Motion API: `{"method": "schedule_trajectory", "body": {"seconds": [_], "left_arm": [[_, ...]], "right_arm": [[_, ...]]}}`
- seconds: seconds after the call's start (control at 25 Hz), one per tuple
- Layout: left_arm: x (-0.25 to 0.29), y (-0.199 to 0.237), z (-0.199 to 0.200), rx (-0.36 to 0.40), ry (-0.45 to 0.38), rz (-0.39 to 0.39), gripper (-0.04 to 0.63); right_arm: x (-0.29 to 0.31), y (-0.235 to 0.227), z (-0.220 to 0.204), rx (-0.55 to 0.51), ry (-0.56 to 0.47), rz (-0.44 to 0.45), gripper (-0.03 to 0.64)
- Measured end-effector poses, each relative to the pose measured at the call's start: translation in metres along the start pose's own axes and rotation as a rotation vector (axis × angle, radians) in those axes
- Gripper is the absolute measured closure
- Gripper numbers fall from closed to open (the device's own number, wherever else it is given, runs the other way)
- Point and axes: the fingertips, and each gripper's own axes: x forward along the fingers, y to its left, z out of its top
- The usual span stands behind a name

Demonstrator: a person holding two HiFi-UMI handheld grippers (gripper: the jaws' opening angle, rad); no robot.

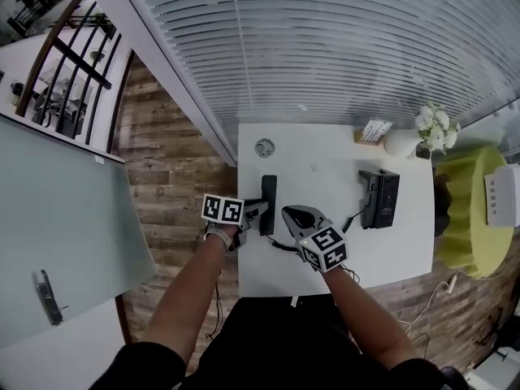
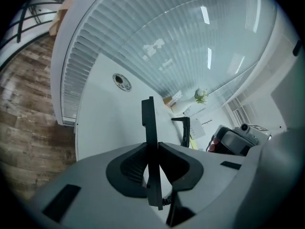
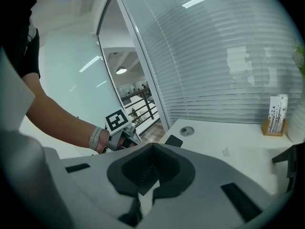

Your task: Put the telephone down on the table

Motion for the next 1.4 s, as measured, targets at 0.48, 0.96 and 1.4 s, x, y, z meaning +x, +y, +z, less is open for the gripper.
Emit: {"method": "schedule_trajectory", "body": {"seconds": [0.48,0.96,1.4], "left_arm": [[0.001,0.016,0.006,-0.020,0.025,0.032,0.510],[0.005,0.025,0.006,0.019,0.086,0.120,0.495],[0.000,0.037,0.005,0.142,0.134,0.314,0.486]], "right_arm": [[0.006,-0.009,-0.004,0.017,0.016,-0.003,0.595],[0.005,-0.011,-0.009,0.024,0.029,-0.009,0.595],[-0.001,-0.005,-0.009,0.034,0.011,-0.027,0.595]]}}
